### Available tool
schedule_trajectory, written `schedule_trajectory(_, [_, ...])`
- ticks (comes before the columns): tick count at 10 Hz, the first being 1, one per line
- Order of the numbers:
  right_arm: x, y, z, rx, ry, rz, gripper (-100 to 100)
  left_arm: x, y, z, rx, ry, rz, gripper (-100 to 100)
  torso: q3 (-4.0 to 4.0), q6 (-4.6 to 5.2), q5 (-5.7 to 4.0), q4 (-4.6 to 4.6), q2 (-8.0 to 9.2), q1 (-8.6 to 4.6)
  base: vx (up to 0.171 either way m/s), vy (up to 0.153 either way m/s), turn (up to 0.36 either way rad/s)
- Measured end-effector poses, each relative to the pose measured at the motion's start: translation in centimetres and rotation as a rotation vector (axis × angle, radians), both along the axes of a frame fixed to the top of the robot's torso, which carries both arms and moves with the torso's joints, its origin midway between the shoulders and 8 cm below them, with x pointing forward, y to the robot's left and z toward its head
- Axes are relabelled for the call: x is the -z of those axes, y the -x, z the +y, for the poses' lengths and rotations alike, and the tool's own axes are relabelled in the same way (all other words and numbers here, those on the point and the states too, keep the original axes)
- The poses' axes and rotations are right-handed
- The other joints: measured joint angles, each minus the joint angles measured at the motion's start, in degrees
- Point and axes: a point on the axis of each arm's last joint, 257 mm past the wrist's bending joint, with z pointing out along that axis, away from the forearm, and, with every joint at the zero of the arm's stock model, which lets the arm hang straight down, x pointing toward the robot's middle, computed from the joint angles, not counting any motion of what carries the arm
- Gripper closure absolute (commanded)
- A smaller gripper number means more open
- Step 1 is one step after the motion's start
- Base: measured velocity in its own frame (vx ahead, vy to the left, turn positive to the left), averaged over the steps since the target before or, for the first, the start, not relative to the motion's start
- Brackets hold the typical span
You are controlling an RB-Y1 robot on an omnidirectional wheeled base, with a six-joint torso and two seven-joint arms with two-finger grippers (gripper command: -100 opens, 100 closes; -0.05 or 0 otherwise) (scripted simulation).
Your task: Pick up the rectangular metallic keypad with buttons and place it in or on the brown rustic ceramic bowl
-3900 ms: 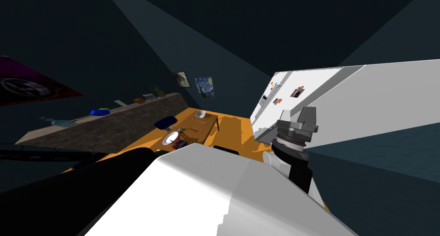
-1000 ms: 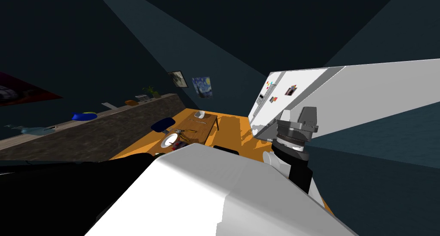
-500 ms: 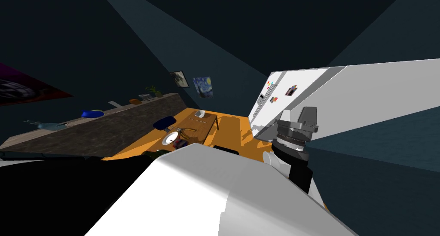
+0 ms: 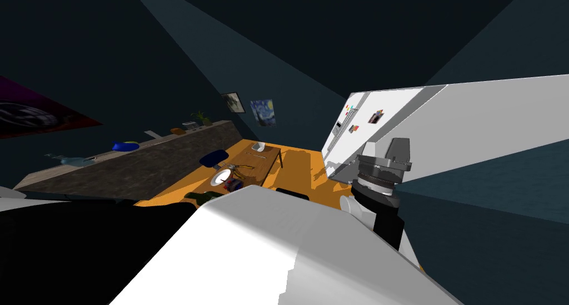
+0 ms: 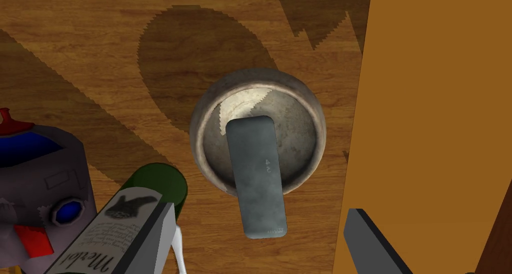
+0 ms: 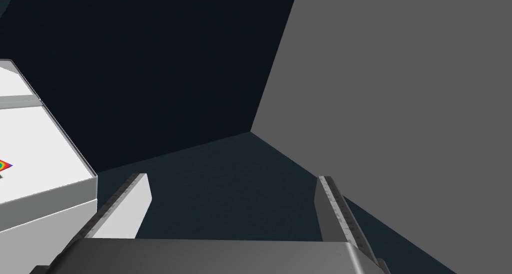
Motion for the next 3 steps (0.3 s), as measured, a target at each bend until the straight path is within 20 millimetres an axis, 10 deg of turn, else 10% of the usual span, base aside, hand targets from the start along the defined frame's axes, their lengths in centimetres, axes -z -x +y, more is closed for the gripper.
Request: schedule_trajectory(3, [0.0,0.0,0.0,0.0,0.0,0.0,0,0.0,0.0,0.0,0.0,0.0,0.0,0,0.0,0.0,0.01,0.0,0.0,0.02,0.0,0.0,0.0])
